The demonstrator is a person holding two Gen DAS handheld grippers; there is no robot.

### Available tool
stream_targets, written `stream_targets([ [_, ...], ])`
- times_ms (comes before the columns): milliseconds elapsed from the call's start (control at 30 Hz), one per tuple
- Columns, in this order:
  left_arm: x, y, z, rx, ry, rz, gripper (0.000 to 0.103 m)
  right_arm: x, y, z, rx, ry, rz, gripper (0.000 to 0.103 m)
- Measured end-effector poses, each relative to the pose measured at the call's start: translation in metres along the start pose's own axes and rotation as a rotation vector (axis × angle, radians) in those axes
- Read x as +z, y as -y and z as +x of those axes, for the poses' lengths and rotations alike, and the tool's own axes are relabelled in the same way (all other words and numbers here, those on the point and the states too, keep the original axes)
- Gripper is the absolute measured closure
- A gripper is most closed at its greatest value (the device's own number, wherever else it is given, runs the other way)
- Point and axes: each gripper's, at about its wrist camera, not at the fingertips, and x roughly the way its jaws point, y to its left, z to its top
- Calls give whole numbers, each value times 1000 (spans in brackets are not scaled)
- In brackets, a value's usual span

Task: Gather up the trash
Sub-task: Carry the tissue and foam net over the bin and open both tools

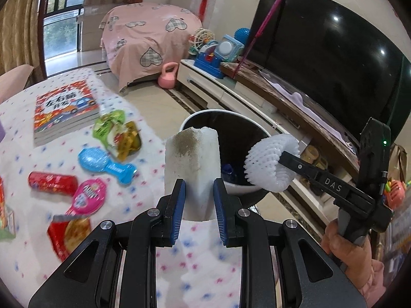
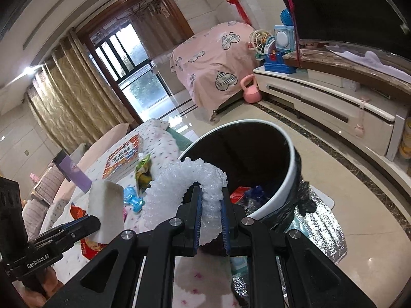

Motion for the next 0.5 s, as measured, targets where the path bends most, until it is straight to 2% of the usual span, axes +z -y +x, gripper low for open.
stream_targets([
  [500,37,31,47,-30,-30,48,82,30,27,21,-71,-18,-23,88],
])
